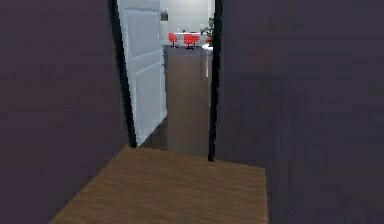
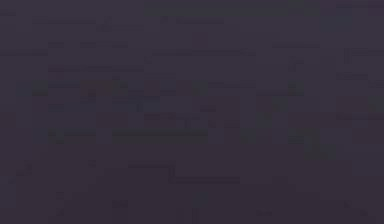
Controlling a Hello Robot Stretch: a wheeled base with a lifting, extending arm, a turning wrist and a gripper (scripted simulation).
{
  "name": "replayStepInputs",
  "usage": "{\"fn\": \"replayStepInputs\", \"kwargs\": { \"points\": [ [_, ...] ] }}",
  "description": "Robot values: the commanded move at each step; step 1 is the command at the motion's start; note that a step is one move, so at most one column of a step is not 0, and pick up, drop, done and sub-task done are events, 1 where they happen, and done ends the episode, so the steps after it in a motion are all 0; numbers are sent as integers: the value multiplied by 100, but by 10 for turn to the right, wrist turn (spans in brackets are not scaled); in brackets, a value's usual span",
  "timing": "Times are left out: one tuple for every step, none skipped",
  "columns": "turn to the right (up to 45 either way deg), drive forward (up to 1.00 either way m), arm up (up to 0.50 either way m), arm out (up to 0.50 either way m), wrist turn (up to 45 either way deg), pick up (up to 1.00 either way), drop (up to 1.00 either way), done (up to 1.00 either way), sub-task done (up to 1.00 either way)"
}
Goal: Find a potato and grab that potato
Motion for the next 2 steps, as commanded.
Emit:
{"fn": "replayStepInputs", "kwargs": {
  "points": [
    [-30, 0, 0, 0, 0, 0, 0, 0, 0],
    [0, 100, 0, 0, 0, 0, 0, 0, 0]
  ]
}}
